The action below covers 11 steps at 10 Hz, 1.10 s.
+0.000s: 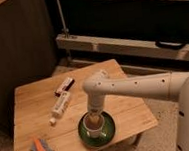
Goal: Place the ceramic cup in the ceramic bowl
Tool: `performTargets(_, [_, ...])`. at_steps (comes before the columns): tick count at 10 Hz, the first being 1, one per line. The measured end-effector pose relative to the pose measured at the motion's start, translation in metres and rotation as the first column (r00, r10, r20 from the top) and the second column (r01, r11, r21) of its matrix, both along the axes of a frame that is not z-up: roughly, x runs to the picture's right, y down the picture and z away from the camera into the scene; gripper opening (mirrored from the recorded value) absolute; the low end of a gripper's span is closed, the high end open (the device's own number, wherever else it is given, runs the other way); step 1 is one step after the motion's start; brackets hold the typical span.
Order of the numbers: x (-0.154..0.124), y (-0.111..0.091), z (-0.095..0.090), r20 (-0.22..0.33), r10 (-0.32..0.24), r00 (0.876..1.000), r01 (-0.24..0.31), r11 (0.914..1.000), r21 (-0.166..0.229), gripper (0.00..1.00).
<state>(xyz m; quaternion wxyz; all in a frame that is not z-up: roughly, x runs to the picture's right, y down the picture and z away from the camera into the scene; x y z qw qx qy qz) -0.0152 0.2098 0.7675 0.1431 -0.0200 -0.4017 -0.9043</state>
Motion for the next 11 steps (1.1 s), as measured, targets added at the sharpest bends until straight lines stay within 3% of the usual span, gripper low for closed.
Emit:
performTargets(3, [0.012,-0.010,-0.004,-0.002,0.037,0.999,-0.037,0.9990,0.024,0.78])
performTargets(7, [0.016,-0.018,-0.009,0.026,0.066,0.997,-0.066,0.9977,0.016,0.80])
performTargets(9, [0.019,-0.022,-0.013,0.087,0.100,0.991,-0.095,0.9933,-0.066,0.80])
performTargets(10, [0.023,-0.028,-0.020,0.134,0.142,0.981,-0.127,0.9860,-0.108,0.80])
performTargets(11, [0.024,-0.037,-0.031,0.170,0.173,0.970,-0.154,0.9805,-0.122,0.80])
